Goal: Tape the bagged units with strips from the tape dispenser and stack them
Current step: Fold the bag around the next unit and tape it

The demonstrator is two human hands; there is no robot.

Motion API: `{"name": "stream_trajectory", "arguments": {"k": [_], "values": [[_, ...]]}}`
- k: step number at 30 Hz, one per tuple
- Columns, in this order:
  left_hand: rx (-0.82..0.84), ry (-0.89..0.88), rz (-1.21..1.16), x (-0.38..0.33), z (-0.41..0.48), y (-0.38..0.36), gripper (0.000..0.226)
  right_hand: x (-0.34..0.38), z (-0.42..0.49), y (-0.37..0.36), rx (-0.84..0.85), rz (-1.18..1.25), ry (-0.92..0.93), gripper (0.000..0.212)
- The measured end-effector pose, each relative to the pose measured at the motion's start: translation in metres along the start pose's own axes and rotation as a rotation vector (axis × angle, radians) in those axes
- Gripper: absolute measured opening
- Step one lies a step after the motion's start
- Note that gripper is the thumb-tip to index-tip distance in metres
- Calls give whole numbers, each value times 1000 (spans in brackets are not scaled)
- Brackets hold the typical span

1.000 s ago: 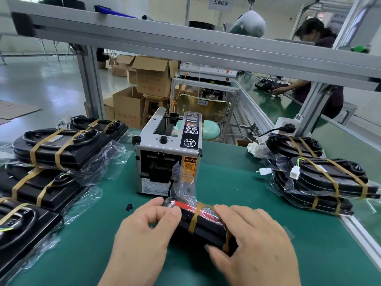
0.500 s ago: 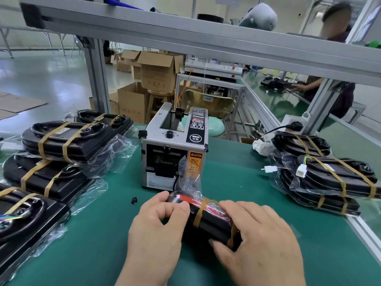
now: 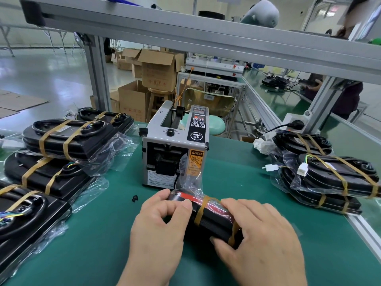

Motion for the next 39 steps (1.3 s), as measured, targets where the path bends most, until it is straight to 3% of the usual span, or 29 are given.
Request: {"name": "stream_trajectory", "arguments": {"k": [22, 25, 39], "values": [[-102, -87, 47, 13, 5, -5, 11, 2, -1, 0, -26, 9, -7, 67], [-118, -97, 49, 17, 6, -4, 21, 2, 0, -1, -20, 9, -8, 69], [-44, -105, 35, 15, 12, -3, 12, 1, 0, -1, -45, -7, -1, 69]]}}
Point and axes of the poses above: each hand's wrist, its own z-axis towards the middle knuckle, its own y-axis out of the back of the hand, x = y × z, the point moved 5 cm from there along z, towards the middle knuckle, and after that the axes turned 10 degrees about -z, right-handed, at the moved point
